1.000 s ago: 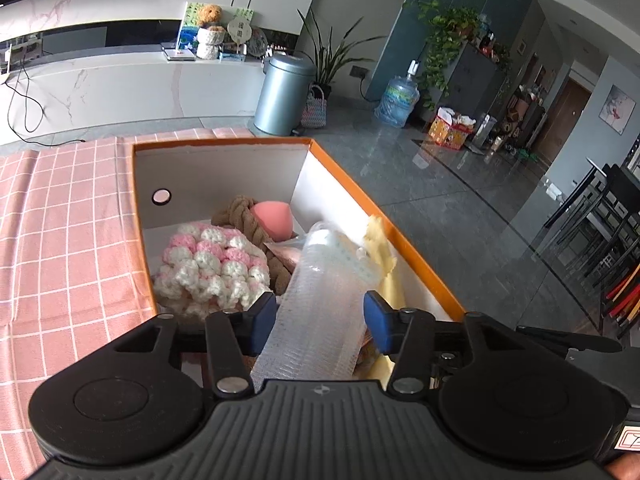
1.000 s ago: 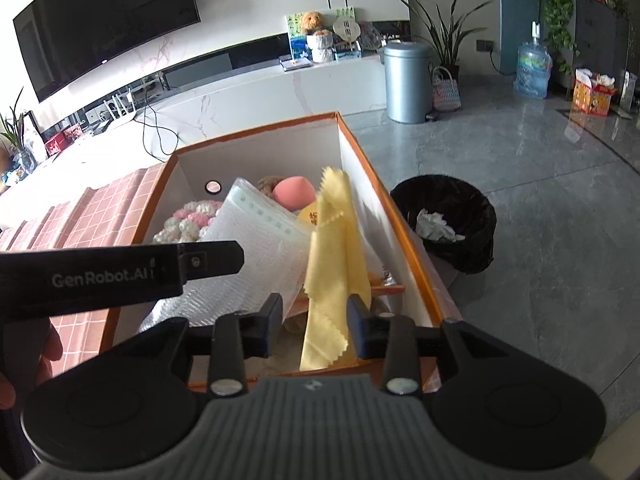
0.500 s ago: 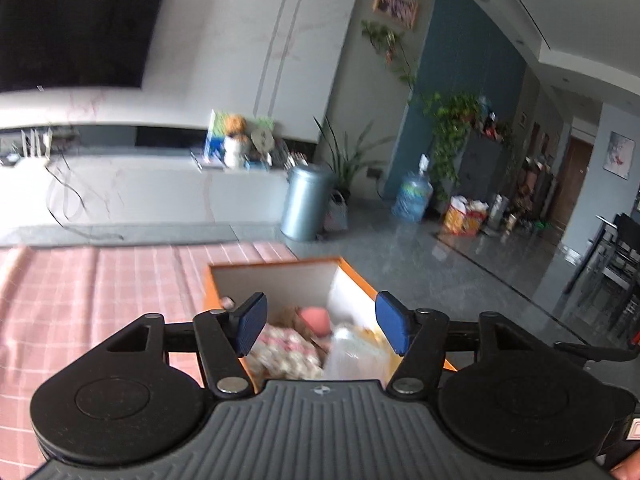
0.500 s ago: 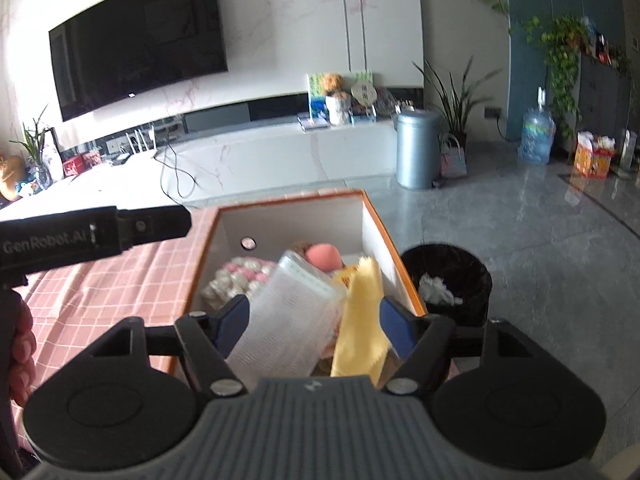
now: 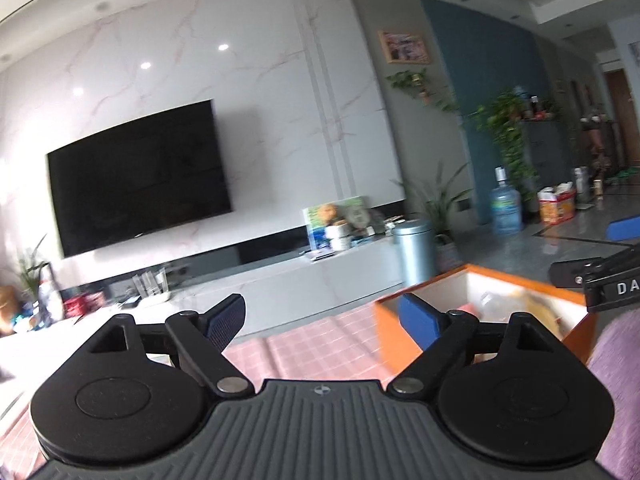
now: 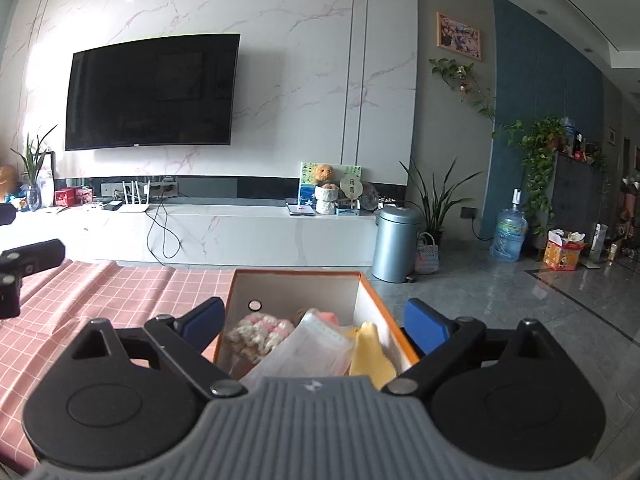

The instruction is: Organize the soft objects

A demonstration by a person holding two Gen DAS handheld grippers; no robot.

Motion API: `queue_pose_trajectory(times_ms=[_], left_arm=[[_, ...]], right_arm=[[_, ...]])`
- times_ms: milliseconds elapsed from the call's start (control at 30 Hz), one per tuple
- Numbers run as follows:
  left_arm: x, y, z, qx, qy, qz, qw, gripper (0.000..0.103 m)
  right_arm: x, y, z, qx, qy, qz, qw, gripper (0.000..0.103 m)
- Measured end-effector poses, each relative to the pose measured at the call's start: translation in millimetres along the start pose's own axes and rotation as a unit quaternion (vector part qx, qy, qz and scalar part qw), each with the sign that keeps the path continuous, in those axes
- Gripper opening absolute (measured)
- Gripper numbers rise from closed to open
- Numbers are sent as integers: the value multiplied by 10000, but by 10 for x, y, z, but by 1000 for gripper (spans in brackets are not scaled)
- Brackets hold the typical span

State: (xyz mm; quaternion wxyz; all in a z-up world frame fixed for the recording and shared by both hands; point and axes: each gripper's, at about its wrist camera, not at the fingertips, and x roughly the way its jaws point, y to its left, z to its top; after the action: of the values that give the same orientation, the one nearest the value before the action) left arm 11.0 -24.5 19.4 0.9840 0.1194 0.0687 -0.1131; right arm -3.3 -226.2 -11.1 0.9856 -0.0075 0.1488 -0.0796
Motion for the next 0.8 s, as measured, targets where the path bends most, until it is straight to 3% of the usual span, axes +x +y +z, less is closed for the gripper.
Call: queue_pose_trajectory(times_ms=[133,333,467,800], left_arm=[[64,59,-183,-783,305,150,9963,102],[340,70,-354,-1360,929,89,9863,102],[329,171,-531,-1366,1262,-11,9826,102],[363,147,-617,-1403,1401,77,9801,102]], right_arm=[[19,174,-207,145,141,-43,9998,97],[96,417,-433,-300,184,-89,9993,99],[206,426,-474,-385,382,-61,9985,100],[307,408,-546,-262,535,-105,9982,100]])
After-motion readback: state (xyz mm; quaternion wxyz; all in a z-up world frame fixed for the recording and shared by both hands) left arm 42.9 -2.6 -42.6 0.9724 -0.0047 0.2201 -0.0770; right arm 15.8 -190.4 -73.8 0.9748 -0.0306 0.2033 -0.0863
